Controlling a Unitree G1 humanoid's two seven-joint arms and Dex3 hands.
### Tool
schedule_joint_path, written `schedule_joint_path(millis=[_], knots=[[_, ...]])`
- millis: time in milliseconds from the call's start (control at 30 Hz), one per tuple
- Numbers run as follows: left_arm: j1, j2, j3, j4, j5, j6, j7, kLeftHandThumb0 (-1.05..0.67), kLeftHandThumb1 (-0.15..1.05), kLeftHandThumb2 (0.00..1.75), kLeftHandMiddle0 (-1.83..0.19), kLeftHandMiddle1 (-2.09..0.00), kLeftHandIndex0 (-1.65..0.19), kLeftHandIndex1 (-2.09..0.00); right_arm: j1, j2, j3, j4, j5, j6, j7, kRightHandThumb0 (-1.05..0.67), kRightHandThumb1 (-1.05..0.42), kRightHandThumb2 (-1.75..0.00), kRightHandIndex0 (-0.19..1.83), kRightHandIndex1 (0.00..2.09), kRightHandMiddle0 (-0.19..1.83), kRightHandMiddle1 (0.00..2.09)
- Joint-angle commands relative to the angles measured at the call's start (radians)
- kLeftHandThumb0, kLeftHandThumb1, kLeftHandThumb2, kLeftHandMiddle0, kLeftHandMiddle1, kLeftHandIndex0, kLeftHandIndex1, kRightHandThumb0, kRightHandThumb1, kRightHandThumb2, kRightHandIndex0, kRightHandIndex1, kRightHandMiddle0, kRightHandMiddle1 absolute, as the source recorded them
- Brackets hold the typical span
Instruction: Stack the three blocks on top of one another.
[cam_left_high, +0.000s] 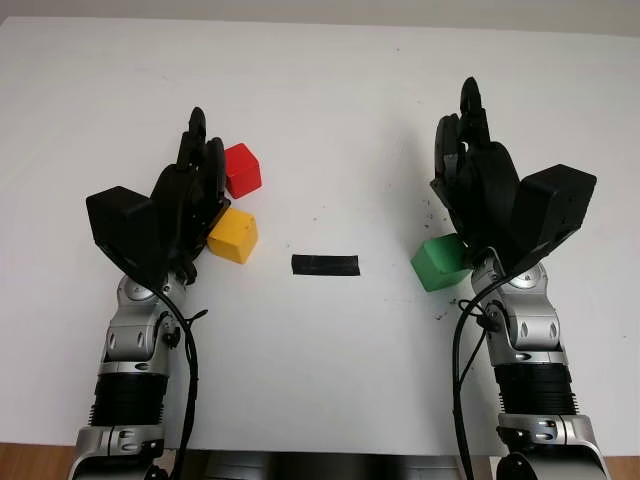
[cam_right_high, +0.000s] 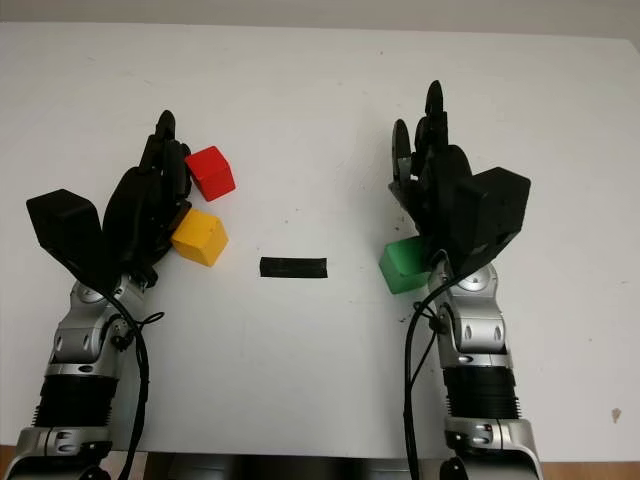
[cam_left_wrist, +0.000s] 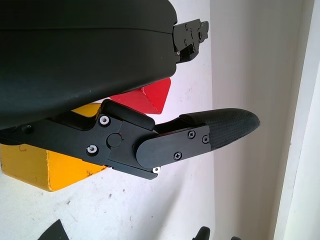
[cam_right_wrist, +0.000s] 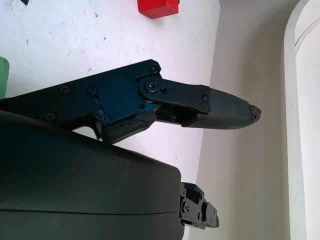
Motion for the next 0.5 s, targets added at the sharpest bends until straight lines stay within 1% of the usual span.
schedule_joint_path(millis=[0, 300, 400, 467], knots=[[0.016, 0.001, 0.003, -0.011, -0.003, -0.011, -0.005, -0.78, 1.05, 0.65, 0.19, 0.0, 0.19, 0.0, 0.003, 0.002, -0.005, -0.013, 0.008, -0.013, 0.003, -0.78, -1.05, -0.61, -0.19, 0.0, -0.19, 0.0], [0.018, 0.005, 0.0, -0.019, 0.005, -0.005, -0.001, -0.78, 1.05, 0.66, 0.19, 0.0, 0.19, 0.0, 0.004, -0.003, -0.003, -0.008, 0.017, -0.007, 0.02, -0.78, -1.05, -0.62, -0.19, 0.0, -0.19, 0.0], [0.018, 0.012, 0.002, -0.038, 0.005, 0.007, -0.003, -0.79, 1.05, 0.65, 0.19, 0.0, 0.19, 0.0, 0.004, -0.004, -0.001, -0.012, 0.011, -0.007, 0.019, -0.79, -1.05, -0.61, -0.19, 0.0, -0.19, 0.0], [0.018, 0.025, 0.007, -0.063, 0.018, 0.001, 0.008, -0.8, 1.05, 0.6, 0.17, -0.02, 0.17, -0.02, 0.002, -0.003, -0.002, -0.017, 0.007, -0.004, 0.011, -0.79, -1.05, -0.61, -0.19, 0.0, -0.19, 0.0]])
